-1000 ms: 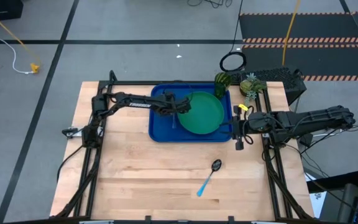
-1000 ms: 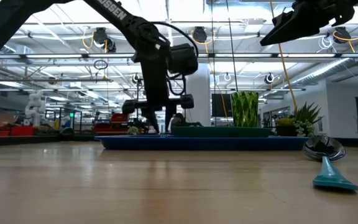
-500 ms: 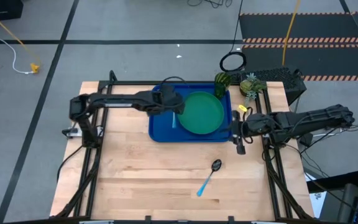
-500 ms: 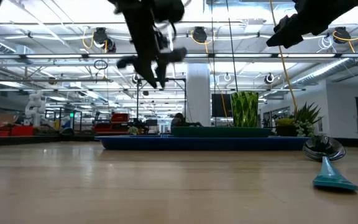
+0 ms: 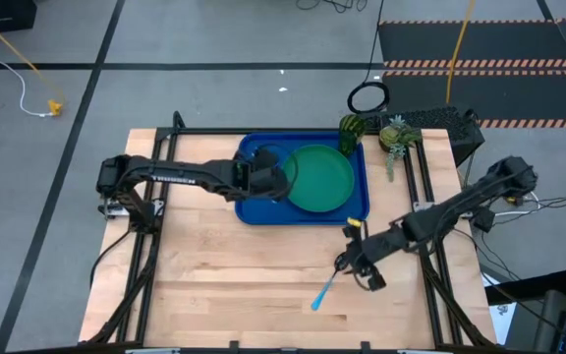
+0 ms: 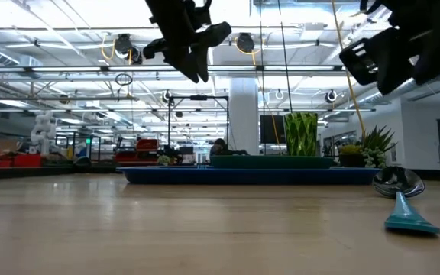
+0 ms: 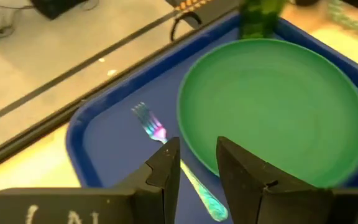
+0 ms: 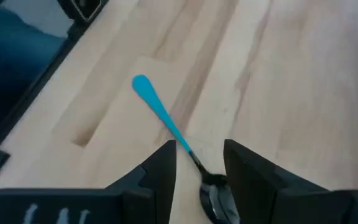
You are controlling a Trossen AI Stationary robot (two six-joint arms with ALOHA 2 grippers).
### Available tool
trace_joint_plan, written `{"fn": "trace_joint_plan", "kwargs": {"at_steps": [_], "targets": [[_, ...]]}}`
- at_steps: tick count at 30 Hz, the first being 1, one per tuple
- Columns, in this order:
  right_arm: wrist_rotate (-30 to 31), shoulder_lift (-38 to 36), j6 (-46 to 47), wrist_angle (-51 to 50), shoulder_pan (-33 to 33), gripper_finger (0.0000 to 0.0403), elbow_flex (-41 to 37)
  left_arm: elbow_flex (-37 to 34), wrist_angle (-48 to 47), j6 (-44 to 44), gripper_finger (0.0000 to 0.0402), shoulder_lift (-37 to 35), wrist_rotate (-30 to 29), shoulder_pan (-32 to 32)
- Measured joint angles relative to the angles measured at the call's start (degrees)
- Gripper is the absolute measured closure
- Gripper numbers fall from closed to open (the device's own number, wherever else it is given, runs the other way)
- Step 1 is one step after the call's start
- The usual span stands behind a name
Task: Pick and place plate/cup/fork/spoon on tray
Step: Put the light blue spoon on the blue serving tray to the left of the blue fork
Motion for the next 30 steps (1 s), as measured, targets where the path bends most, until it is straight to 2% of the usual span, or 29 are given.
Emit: {"fn": "trace_joint_plan", "kwargs": {"at_steps": [8,13,19,25,30], "targets": [[0.0,10.1,-7.4,10.0,2.0,0.0273,0.0,0.0,0.8,2.1,0.0293,0.0,5.8,-2.2],[-1.1,14.9,-14.5,13.4,1.8,0.0253,0.0,0.0,0.9,1.8,0.0293,0.0,6.2,-5.4],[-6.2,17.7,-18.2,13.5,-0.8,0.0241,0.0,0.0,2.9,3.4,0.0293,0.0,6.2,-9.2],[-6.7,19.4,-21.4,13.2,-3.3,0.0249,0.0,0.0,8.6,7.7,0.0293,0.0,6.3,-12.0],[-8.1,20.3,-23.4,13.0,-3.8,0.0263,0.0,0.0,9.4,8.3,0.0293,0.0,6.3,-13.2]]}}
